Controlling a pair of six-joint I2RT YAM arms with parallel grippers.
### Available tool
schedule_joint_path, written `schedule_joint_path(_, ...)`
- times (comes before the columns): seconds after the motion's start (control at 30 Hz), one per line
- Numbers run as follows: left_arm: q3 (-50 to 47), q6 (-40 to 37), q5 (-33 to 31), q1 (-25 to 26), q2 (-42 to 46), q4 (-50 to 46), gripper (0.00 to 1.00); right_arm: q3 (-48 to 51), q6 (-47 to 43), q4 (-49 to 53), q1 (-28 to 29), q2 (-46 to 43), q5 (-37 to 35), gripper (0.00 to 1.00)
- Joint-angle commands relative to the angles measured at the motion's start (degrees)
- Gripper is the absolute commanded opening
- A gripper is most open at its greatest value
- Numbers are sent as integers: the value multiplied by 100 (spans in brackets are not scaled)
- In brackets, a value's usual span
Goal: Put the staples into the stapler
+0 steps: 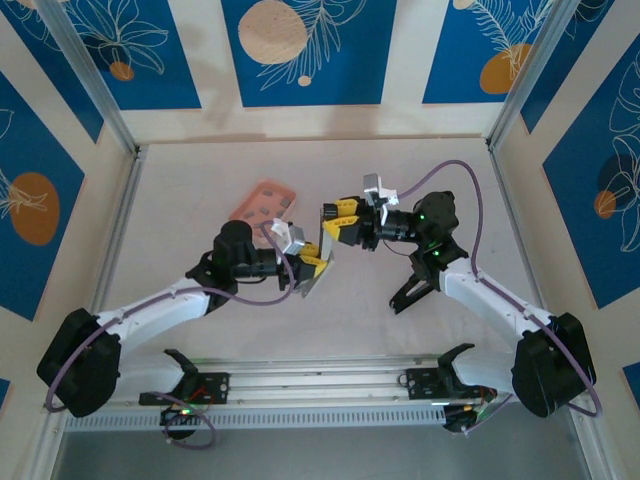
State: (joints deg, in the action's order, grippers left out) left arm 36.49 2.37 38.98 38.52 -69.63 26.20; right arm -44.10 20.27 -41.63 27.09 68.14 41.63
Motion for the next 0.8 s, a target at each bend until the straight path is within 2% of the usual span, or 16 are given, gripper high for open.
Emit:
schedule_joint_path(0.0,171,323,-1008,6,149,-504,0,84,147,453,-35,-120,-723,23)
schedule_joint_path(0.03,218,400,-1253,12,160,-793,0,101,202,674,-60,-142,-922,40)
schedule_joint_path(0.13,379,416,-1598,9,68,-1530,0,69,478,1381,-118,-228,-1508,69)
schedule_joint_path(0.23,529,707,-2272,6,-72,-2003,0,-114,1046,2408,-270,-335,-2107,82)
schedule_joint_path(0.27,574,907,-2572,8,-115,-2118,0,-178,1210,2737,-344,-364,-2298,83)
schedule_joint_path(0.4,823,1421,-3124,45,-410,-2482,0,-466,1750,4246,-589,-382,-2963,84)
schedule_joint_path(0.53,1284,2357,-3892,62,-855,-3115,0,-737,2095,5508,-764,-118,-3005,83)
schedule_joint_path(0.63,1789,2839,-4291,77,-1284,-3823,0,-802,2164,5976,-784,120,-2968,81)
schedule_joint_path(0.77,2549,3371,-4632,111,-1927,-4868,0,-776,2169,6117,-788,286,-2955,81)
